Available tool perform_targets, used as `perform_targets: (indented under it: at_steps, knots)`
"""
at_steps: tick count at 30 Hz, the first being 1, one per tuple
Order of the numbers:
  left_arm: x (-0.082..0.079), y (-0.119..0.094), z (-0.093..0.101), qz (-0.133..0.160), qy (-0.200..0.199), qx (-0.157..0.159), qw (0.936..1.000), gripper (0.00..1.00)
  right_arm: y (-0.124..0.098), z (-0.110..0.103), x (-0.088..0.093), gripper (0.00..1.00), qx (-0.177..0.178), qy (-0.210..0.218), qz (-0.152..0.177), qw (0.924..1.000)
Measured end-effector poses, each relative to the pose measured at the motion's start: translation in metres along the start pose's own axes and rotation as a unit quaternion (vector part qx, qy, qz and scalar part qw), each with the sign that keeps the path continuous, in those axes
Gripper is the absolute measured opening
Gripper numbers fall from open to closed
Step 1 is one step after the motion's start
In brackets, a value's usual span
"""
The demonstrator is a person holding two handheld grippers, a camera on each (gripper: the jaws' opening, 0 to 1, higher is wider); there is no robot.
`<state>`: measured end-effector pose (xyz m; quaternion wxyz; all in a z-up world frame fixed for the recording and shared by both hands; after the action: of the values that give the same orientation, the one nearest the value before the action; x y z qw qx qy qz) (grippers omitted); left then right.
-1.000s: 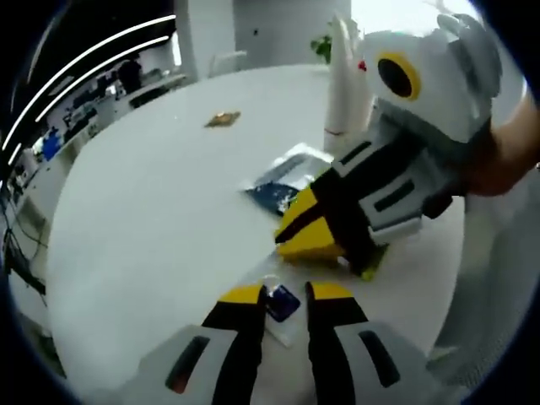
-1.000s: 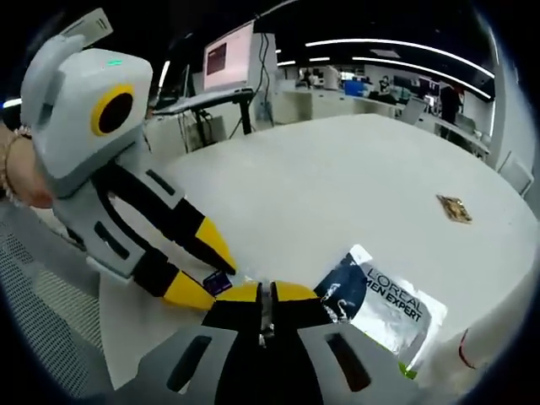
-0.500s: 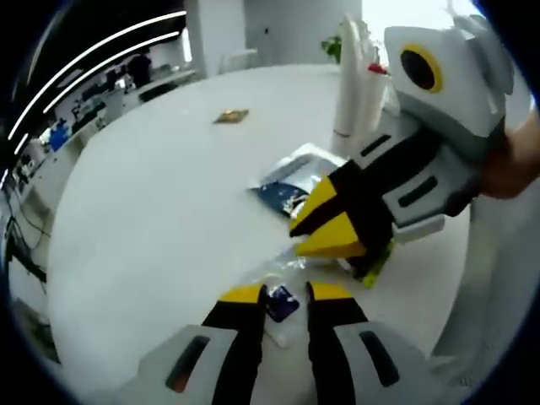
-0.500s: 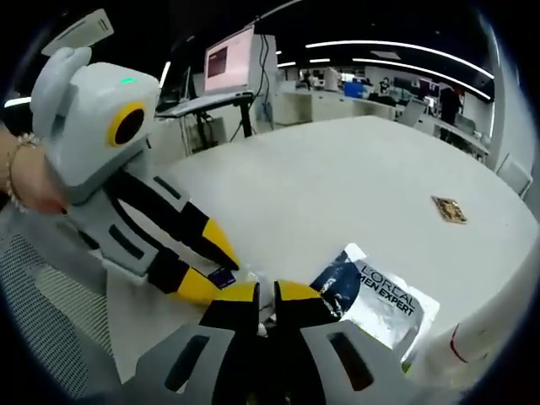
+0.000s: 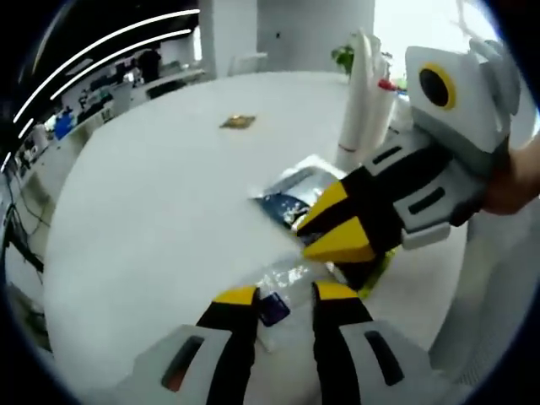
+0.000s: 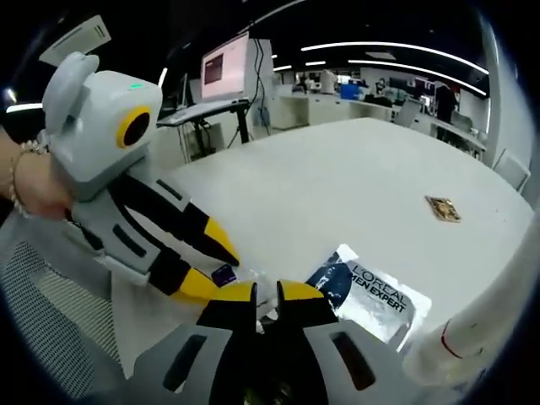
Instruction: Arrange the skincare products in the storage area until every visible bottle or jar stands upright without overlapping.
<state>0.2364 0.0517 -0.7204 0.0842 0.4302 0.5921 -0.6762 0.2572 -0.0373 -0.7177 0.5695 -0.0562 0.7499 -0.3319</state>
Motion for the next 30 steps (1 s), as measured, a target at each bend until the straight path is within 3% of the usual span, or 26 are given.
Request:
perform_targets:
  at_steps: [6,14,30]
  knots:
    - [0.002,-0.003,0.001,-0.003,0.003,-0.003,1.0,0.3,-0.006,-0.003,0.002,0.12,-0.001,0.002,0.0,1.0]
    - [0.016,-0.012,-0.008,-0.023,-0.007,-0.039,0.9989,0.31,-0.015,-0.007,0.008,0.12,0.001,0.007,-0.002,1.0]
    - [0.022,-0.013,-0.005,-0.032,-0.016,-0.03,0.9989,0.31,-0.02,-0.004,0.011,0.12,0.008,0.016,-0.004,0.9998]
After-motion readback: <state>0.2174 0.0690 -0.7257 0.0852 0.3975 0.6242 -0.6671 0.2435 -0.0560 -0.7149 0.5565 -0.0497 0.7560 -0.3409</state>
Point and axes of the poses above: the point that each gripper's makers call its tool centre point, and the gripper's own axes: y roughly forward along the fingers, z roughly to its right, x roughly out of its underside, the point moved 5 cm from there along -y, roughly backward along the fingers, and after that the axes turned 7 degrees about -x, right-handed, at the moved point
